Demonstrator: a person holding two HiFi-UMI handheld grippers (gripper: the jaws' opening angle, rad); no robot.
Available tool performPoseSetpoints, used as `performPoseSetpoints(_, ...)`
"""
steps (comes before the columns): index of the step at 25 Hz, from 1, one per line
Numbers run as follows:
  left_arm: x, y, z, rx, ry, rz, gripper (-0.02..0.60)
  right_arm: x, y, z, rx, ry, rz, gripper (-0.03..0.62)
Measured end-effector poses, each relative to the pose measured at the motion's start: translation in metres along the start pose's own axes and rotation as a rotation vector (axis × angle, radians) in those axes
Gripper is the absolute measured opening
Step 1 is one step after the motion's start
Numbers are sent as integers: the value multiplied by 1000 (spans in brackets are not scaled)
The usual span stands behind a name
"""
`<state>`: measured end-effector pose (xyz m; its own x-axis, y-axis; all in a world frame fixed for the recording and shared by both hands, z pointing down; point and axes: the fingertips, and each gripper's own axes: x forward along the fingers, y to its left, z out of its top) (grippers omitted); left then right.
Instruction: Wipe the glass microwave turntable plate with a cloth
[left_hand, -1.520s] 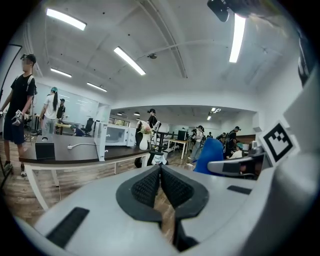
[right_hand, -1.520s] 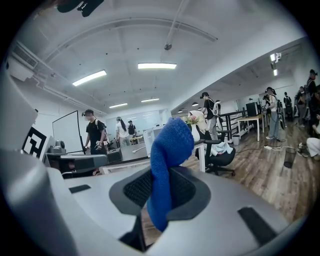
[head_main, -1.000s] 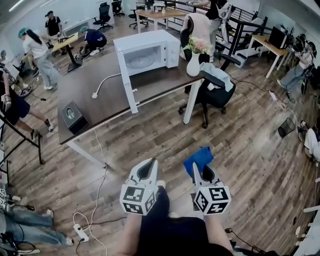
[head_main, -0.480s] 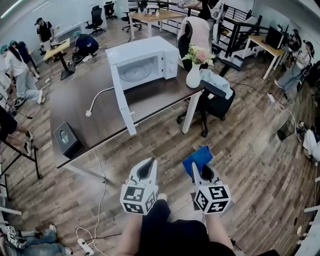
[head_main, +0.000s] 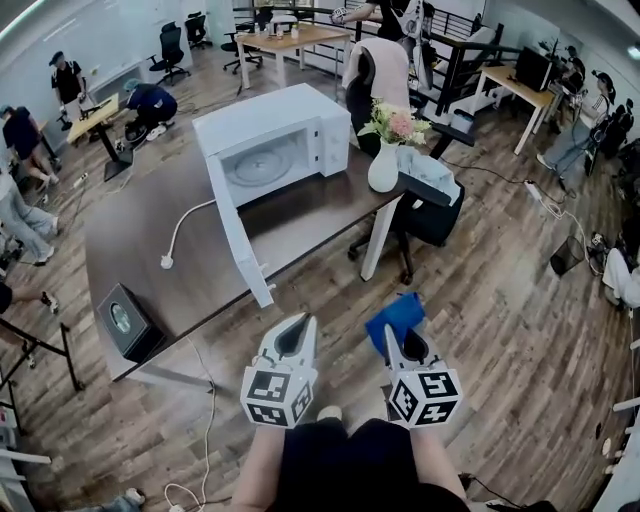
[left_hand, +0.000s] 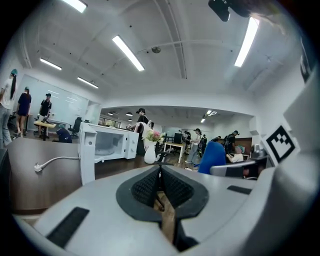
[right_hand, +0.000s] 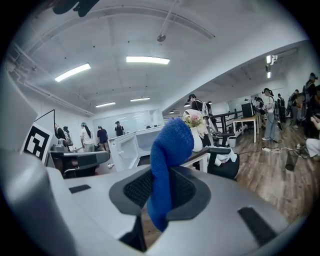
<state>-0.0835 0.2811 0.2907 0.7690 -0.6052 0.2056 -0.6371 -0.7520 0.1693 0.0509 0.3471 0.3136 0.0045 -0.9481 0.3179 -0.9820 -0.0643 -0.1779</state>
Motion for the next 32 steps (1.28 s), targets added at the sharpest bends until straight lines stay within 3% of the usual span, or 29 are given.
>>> performPoseSetpoints(11,45,18,3,-8,30,-48,9,47,-15,7,24,30,-26,57)
performPoseSetpoints(17,82,27,5,-13,42,-37,9,89,-29,13,27,51,19,57)
performPoseSetpoints(32,241,84,46,-51,5,139,9,243,-109,83,-86,99,196,57)
